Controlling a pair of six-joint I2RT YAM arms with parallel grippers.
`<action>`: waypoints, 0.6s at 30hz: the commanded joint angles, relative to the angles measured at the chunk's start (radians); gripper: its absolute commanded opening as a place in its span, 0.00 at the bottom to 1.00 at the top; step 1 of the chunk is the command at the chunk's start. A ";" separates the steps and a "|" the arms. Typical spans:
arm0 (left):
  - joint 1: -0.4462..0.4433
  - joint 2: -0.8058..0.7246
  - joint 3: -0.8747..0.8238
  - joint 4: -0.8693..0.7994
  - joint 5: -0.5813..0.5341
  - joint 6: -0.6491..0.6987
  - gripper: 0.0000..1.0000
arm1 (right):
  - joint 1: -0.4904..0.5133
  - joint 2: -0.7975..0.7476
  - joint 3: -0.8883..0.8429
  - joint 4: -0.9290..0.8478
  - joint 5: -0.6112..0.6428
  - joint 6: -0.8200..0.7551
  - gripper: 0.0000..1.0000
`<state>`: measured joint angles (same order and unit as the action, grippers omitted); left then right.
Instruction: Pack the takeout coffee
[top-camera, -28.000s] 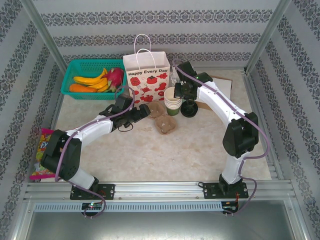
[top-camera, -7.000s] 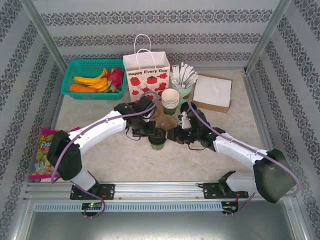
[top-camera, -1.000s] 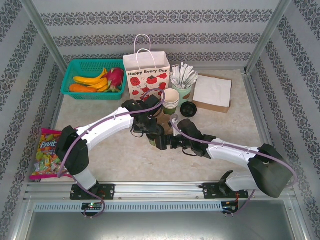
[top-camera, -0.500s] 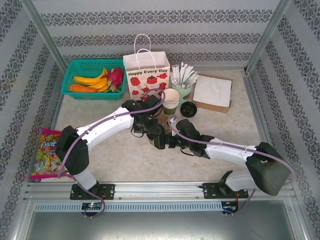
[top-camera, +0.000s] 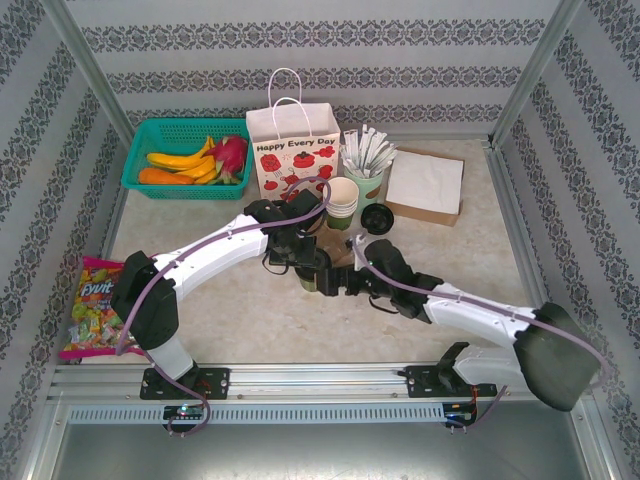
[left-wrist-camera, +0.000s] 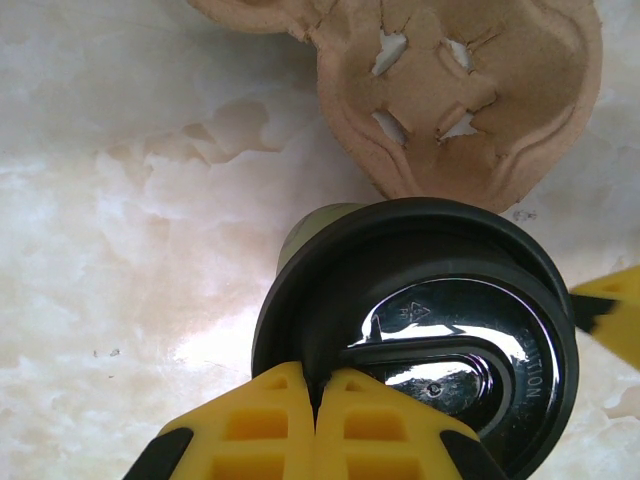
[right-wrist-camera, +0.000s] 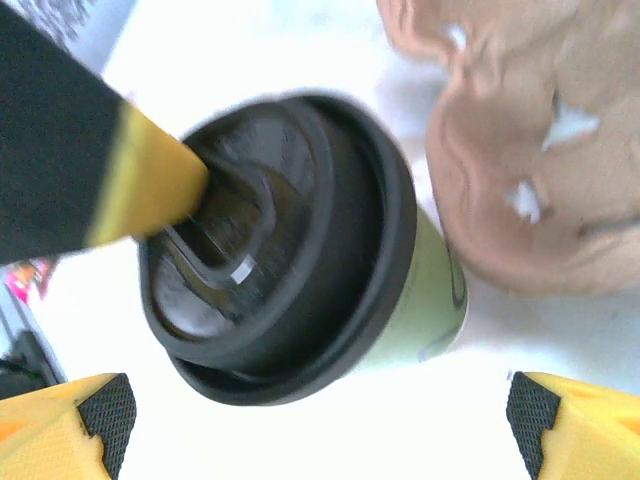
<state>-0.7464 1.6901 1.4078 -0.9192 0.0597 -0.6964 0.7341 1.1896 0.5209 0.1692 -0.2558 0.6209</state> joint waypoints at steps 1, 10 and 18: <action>-0.013 0.079 -0.045 -0.070 0.043 0.022 0.00 | -0.051 -0.010 0.027 -0.025 -0.039 0.095 0.96; -0.013 0.070 -0.046 -0.079 0.037 0.052 0.00 | -0.162 0.081 0.076 -0.046 -0.166 0.262 0.84; -0.014 0.080 -0.048 -0.069 0.053 0.052 0.00 | -0.167 0.135 0.074 -0.066 -0.187 0.275 0.72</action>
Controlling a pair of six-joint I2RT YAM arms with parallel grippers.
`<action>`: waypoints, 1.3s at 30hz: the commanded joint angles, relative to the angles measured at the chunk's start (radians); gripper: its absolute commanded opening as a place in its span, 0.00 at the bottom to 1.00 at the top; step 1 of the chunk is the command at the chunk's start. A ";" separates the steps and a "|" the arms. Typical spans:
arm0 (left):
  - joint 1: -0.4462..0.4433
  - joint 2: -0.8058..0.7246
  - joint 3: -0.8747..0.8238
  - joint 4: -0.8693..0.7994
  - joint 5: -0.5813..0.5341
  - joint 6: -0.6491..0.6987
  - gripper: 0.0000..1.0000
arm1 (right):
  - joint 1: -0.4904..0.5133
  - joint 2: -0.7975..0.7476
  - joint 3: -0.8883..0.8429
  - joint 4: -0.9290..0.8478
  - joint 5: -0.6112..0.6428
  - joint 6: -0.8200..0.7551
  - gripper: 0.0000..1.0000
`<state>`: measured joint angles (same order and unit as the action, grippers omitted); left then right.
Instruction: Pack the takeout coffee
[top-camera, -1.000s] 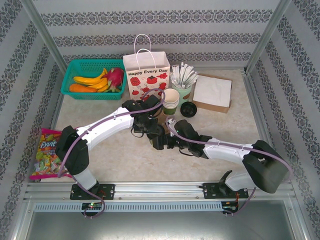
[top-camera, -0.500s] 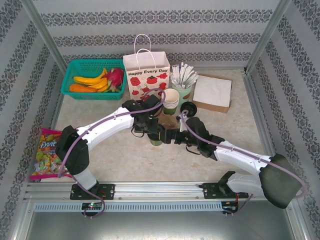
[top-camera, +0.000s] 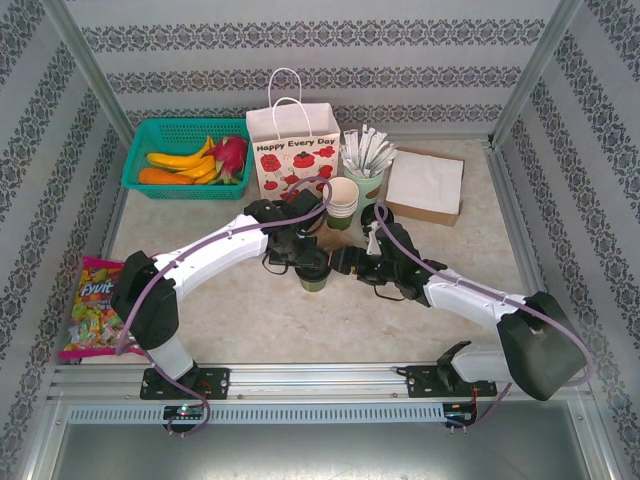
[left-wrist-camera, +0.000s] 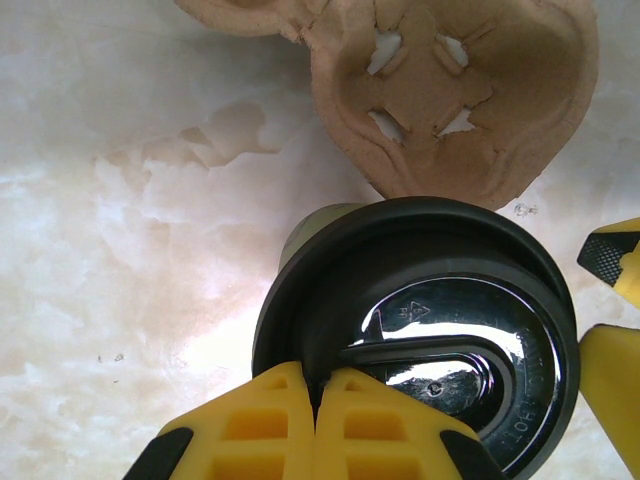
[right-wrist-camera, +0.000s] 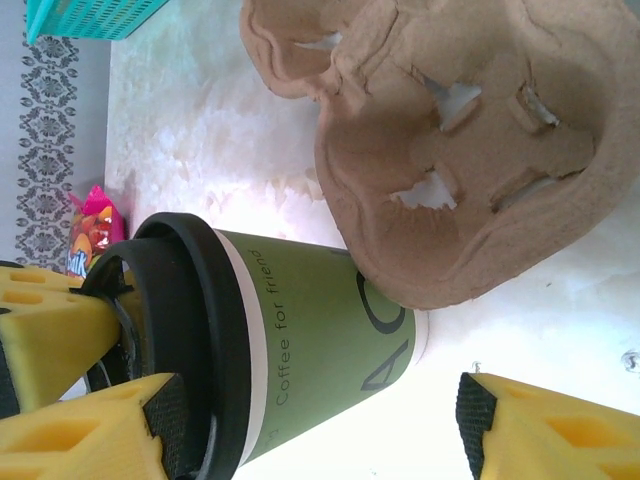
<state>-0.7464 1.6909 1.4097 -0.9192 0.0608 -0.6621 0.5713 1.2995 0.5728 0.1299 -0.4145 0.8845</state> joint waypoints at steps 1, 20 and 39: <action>-0.014 0.082 -0.055 -0.064 0.058 0.020 0.00 | -0.004 0.033 0.025 -0.046 -0.023 0.008 0.69; -0.013 0.071 -0.072 -0.087 -0.011 0.045 0.04 | -0.005 0.026 0.083 -0.194 -0.032 -0.028 0.72; -0.013 0.062 0.031 -0.124 0.044 0.072 0.05 | 0.029 0.101 0.234 -0.153 -0.038 -0.001 0.80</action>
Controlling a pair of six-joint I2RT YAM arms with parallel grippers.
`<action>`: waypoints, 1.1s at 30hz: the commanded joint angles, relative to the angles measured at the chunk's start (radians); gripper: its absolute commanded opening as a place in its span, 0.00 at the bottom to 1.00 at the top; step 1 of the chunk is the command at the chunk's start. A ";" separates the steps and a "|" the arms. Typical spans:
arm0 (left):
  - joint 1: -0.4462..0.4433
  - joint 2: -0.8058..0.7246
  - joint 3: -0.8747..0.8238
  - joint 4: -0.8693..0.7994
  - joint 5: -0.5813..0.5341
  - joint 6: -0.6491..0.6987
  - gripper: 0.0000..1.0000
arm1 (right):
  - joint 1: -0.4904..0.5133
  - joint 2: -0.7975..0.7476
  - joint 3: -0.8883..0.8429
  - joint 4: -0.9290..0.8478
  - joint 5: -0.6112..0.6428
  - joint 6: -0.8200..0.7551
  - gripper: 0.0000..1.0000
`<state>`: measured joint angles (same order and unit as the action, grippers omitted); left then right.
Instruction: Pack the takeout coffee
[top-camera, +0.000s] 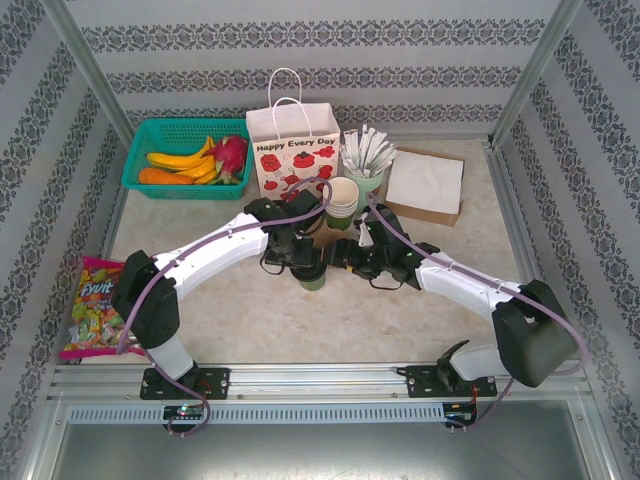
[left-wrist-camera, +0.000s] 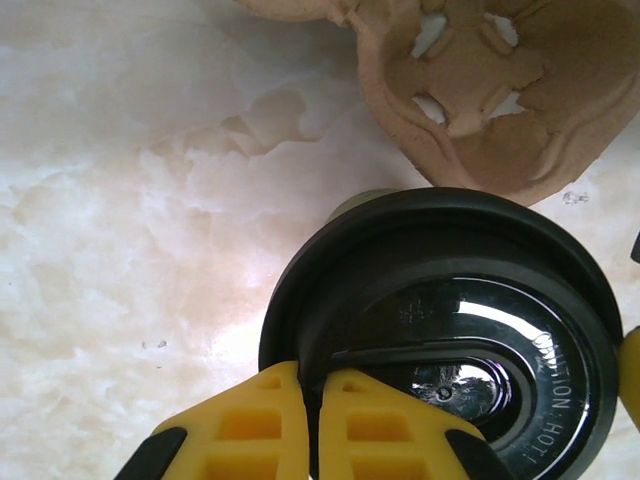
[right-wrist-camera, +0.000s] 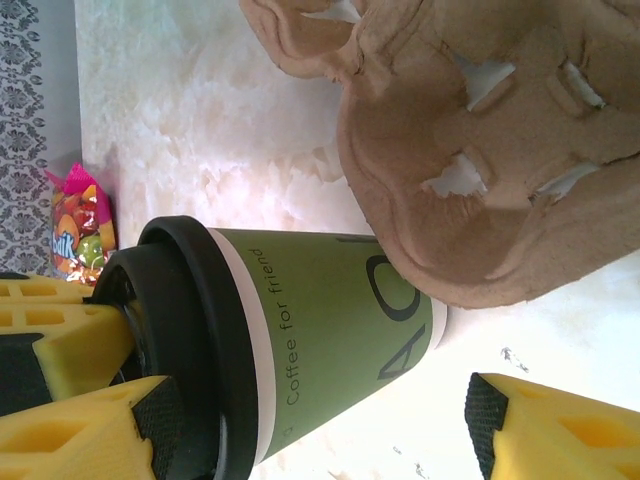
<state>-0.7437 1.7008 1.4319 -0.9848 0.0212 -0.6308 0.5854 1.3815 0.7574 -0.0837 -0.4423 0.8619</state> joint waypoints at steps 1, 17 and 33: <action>-0.016 0.053 0.015 -0.058 0.085 0.043 0.06 | 0.013 0.019 0.055 0.058 -0.008 0.024 0.80; -0.016 0.061 0.069 -0.075 0.117 0.061 0.21 | 0.008 -0.040 0.031 0.018 0.031 0.008 0.86; 0.002 -0.103 0.039 -0.043 0.032 0.048 0.58 | 0.039 -0.036 0.052 -0.040 0.006 -0.057 0.94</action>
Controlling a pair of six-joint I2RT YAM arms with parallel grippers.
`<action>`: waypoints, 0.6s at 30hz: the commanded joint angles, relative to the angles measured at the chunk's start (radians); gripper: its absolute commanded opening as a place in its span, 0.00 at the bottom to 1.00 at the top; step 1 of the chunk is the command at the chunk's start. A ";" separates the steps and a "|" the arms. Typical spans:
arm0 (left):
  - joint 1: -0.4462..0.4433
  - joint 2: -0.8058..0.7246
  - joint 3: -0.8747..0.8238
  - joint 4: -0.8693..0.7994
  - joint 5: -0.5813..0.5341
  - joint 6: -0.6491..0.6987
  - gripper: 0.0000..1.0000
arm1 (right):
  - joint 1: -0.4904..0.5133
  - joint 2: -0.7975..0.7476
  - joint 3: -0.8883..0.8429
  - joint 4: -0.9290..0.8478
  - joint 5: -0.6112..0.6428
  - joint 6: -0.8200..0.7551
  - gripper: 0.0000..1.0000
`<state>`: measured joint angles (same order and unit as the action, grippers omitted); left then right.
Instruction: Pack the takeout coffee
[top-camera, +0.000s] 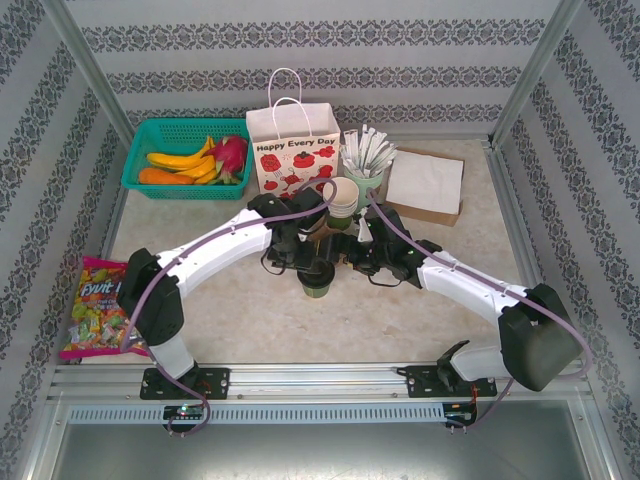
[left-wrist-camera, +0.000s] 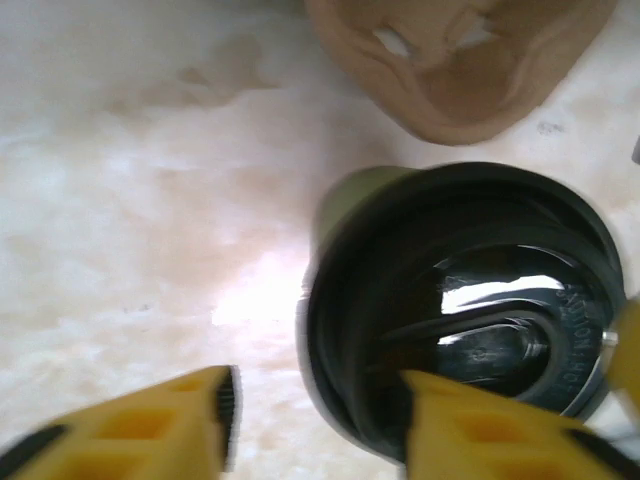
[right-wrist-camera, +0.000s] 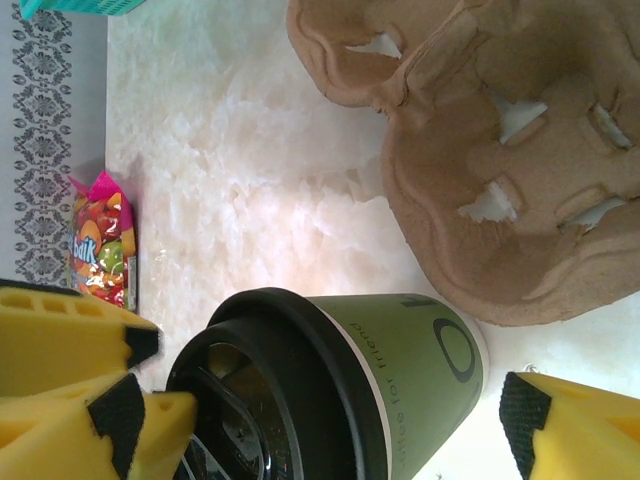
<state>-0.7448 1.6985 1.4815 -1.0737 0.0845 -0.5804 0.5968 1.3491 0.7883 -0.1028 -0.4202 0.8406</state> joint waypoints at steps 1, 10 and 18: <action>0.012 -0.123 -0.029 0.072 -0.030 -0.009 0.62 | 0.029 -0.006 0.022 -0.022 -0.015 -0.040 0.95; 0.129 -0.274 -0.257 0.170 -0.127 -0.180 0.84 | 0.102 0.024 0.081 -0.082 0.050 -0.114 0.98; 0.190 -0.276 -0.438 0.324 -0.013 -0.262 1.00 | 0.193 0.083 0.199 -0.253 0.241 -0.184 0.98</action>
<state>-0.5579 1.4166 1.0557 -0.8501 0.0254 -0.7860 0.7685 1.4105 0.9398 -0.2592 -0.2916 0.7094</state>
